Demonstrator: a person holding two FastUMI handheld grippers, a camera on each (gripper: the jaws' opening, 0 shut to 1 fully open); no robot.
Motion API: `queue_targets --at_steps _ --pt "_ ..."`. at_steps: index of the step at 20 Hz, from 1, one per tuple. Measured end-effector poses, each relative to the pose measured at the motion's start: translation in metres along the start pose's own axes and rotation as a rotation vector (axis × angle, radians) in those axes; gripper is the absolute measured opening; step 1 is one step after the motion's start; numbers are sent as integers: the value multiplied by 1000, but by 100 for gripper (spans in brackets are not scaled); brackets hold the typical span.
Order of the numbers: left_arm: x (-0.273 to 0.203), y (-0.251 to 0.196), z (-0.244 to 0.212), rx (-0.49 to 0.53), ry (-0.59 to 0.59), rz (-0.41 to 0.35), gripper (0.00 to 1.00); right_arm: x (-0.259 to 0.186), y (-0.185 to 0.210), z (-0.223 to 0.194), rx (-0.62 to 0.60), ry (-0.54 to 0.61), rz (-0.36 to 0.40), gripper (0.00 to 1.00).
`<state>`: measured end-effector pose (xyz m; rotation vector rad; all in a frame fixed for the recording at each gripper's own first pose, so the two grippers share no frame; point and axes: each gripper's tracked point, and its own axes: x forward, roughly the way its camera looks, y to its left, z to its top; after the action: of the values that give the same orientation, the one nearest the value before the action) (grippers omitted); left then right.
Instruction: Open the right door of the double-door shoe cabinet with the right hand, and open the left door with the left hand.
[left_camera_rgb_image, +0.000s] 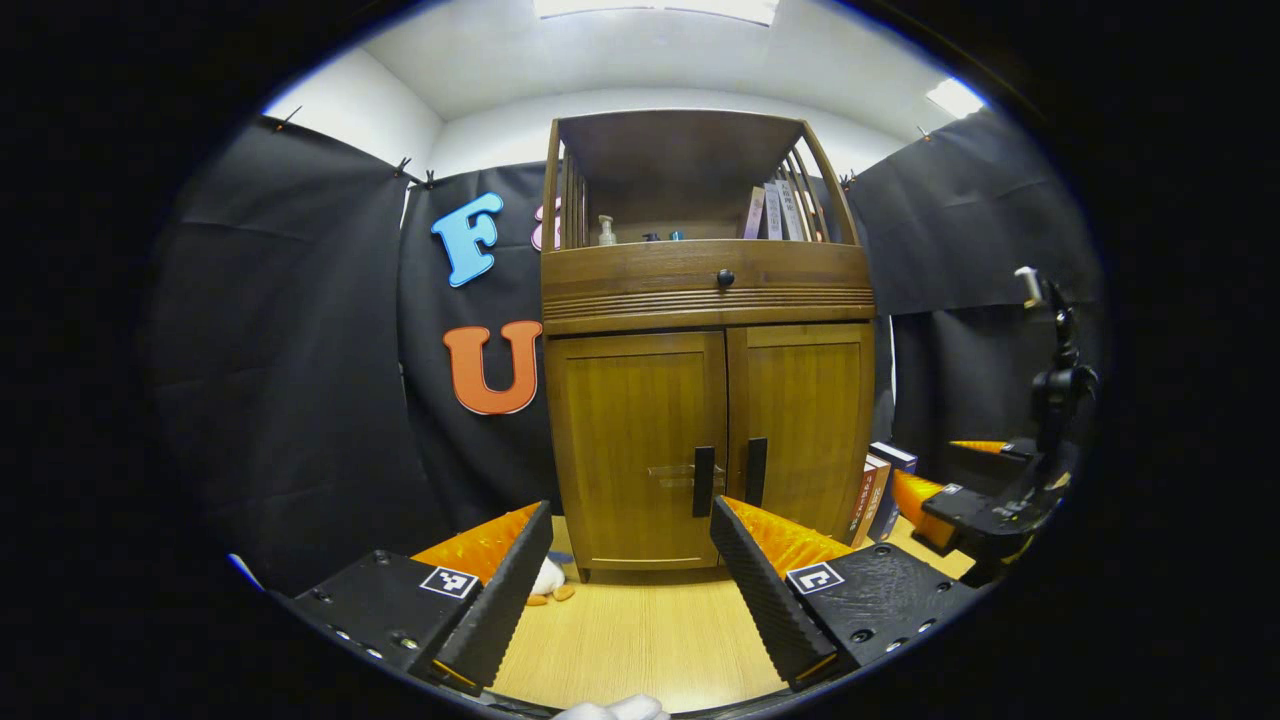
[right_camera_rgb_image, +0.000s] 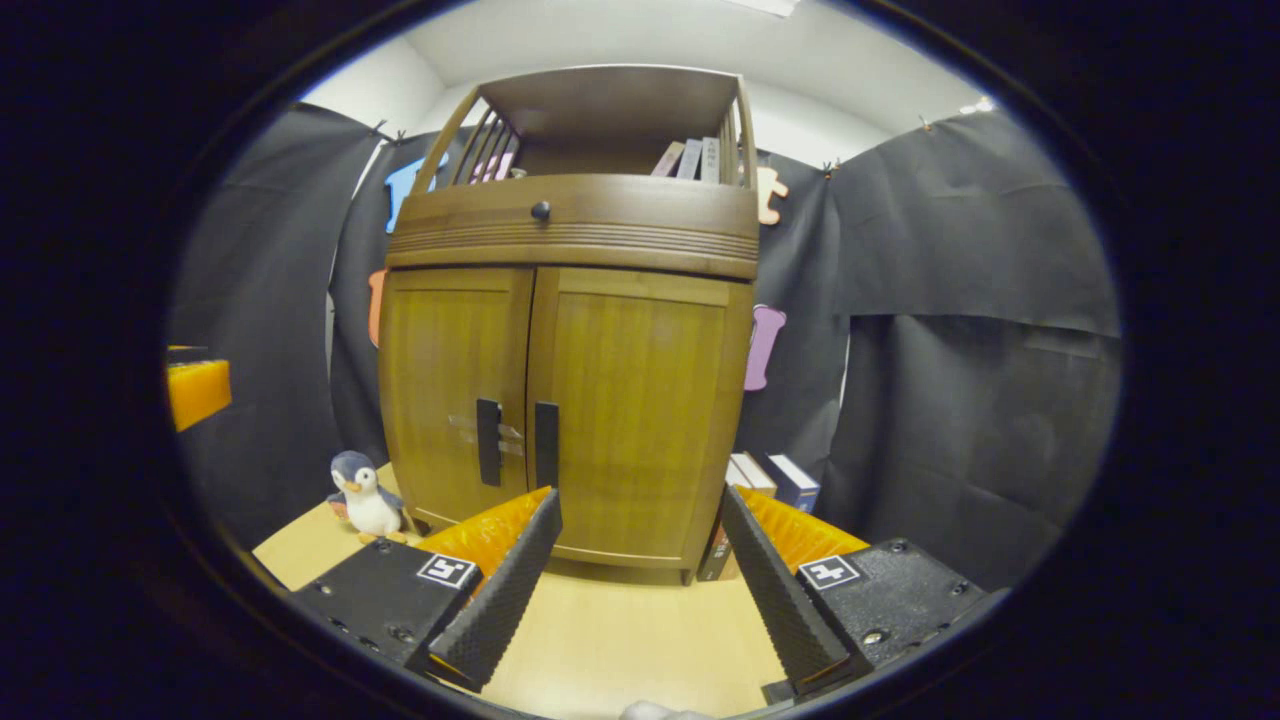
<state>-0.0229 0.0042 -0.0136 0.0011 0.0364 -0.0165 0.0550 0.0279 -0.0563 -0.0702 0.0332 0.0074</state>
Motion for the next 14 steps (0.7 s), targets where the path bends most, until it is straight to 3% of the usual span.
queue_targets --at_steps 10,11,14 --pt "-5 14 -8 -2 30 110 96 126 65 -12 34 19 106 100" --pt "-7 16 -10 -3 30 131 100 139 69 -14 37 22 112 100" --pt "-8 23 -13 0 38 181 96 171 77 -20 44 50 119 100"
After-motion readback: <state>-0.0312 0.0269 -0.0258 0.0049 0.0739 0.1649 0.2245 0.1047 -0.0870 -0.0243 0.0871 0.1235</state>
